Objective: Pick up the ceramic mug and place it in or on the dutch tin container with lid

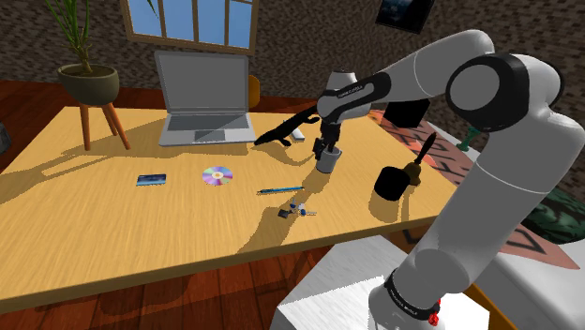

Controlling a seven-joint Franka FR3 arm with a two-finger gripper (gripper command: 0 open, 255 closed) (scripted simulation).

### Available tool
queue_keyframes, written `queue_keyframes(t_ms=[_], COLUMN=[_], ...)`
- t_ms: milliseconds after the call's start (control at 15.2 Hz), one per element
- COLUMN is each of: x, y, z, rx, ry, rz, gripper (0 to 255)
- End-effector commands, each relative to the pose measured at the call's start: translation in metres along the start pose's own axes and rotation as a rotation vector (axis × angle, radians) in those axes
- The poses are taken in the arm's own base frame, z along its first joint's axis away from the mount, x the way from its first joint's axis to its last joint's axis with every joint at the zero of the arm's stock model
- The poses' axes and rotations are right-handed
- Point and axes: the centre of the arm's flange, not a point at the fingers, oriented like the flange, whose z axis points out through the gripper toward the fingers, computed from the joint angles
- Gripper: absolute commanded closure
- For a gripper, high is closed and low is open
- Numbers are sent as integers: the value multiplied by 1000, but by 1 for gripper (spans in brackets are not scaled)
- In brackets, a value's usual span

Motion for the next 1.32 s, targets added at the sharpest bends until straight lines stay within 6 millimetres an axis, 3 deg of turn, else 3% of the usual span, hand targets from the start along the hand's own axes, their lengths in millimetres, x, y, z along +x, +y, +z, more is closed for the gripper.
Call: queue_keyframes(t_ms=[0,396,462,1056,1254], x=[-1,-1,-1,-1,-1], y=[1,1,1,1,2], z=[3,3,3,3,-13], rx=[0,0,0,0,0], ry=[1,1,1,1,1], rz=[0,0,0,0,0], gripper=[0,0,255,255,255])
